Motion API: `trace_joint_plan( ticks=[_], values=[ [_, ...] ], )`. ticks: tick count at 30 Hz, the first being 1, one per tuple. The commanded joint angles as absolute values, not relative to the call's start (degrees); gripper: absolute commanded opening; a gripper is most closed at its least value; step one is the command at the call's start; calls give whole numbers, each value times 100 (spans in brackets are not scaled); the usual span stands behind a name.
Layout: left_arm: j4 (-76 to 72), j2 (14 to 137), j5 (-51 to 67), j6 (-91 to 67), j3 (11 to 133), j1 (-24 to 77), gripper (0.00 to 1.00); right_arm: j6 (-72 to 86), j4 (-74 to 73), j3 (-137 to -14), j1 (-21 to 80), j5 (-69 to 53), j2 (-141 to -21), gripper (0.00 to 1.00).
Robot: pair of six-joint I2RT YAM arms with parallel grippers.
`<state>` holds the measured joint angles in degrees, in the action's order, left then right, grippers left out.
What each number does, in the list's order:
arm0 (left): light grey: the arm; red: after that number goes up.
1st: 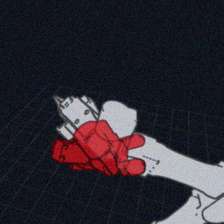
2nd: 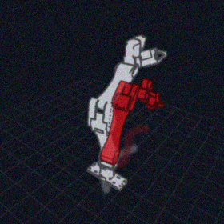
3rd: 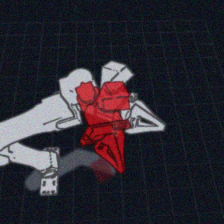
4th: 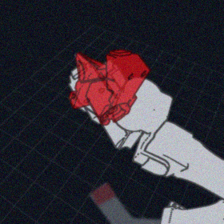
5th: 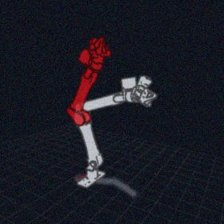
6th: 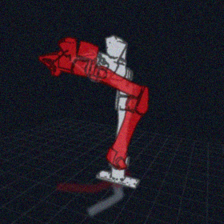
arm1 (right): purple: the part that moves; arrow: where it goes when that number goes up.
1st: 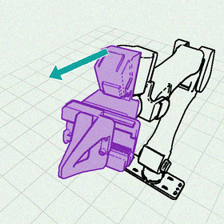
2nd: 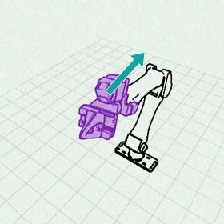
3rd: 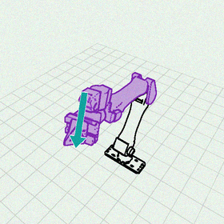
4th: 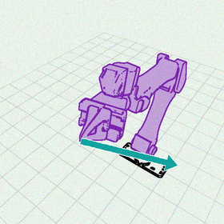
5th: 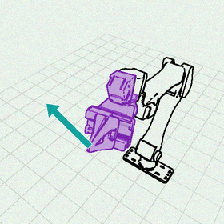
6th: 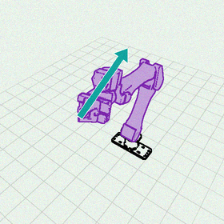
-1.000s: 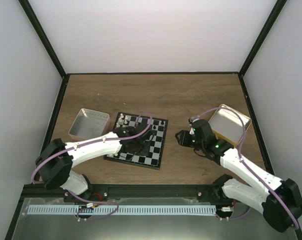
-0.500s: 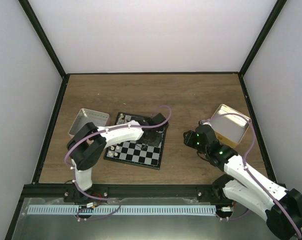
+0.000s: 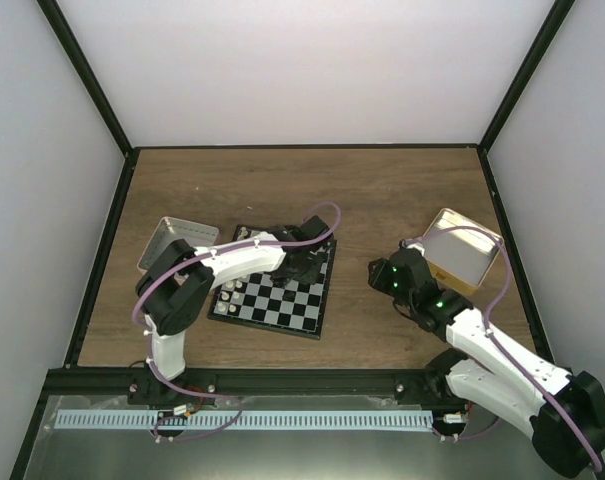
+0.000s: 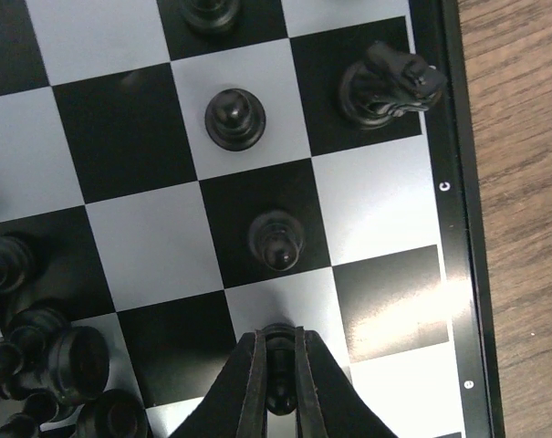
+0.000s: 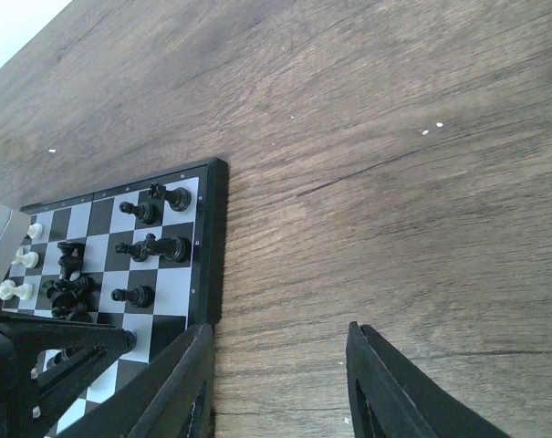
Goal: Set up the chess pieces on the board
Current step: Place the chess piece on the chessboard, then adjust the chess piece on the chessboard.
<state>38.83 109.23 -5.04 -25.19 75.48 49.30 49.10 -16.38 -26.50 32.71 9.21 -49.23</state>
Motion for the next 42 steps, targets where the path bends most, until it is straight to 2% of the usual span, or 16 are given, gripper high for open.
trace_joint_plan(
  ticks=[1, 8, 9, 10, 11, 17, 26, 30, 35, 37, 42],
  values=[
    [3891, 10946, -276, -2372, 7608, 4920, 8, 5003, -1466, -2683, 3246, 1048, -4985, 41],
    [3893, 10961, -195, -2285, 7496, 4897, 12, 4953, -1478, -2726, 3250, 987, -4977, 41],
    [3898, 10956, -220, -2285, 7505, 4903, 14, 4949, -1484, -2727, 3243, 985, -4968, 42],
    [3896, 10916, -244, -2285, 7525, 4902, 24, 4919, -1463, -2729, 3250, 951, -4951, 41],
    [3876, 10900, -258, -2285, 7545, 4902, 28, 4883, -1453, -2737, 3245, 911, -4949, 41],
    [3947, 10704, -307, -2285, 7834, 4882, 36, 4602, -1429, -2854, 3246, 580, -4907, 42],
    [3477, 9368, -608, -2773, 7151, 4563, 37, 3976, -1103, -3076, 3252, -174, -5260, 43],
    [2986, 8605, -822, -3118, 6455, 4274, 37, 3874, -1221, -3474, 3318, -518, -6192, 43],
    [2234, 7688, -788, -3716, 5422, 3999, 37, 3916, -1228, -3877, 3901, -418, -7048, 40],
    [1934, 7317, -698, -3958, 4991, 3951, 38, 3986, -1209, -3982, 4224, -333, -7281, 38],
    [1475, 6861, -578, -4261, 4269, 3890, 38, 4163, -1236, -4268, 4728, -257, -7961, 27]
  ],
)
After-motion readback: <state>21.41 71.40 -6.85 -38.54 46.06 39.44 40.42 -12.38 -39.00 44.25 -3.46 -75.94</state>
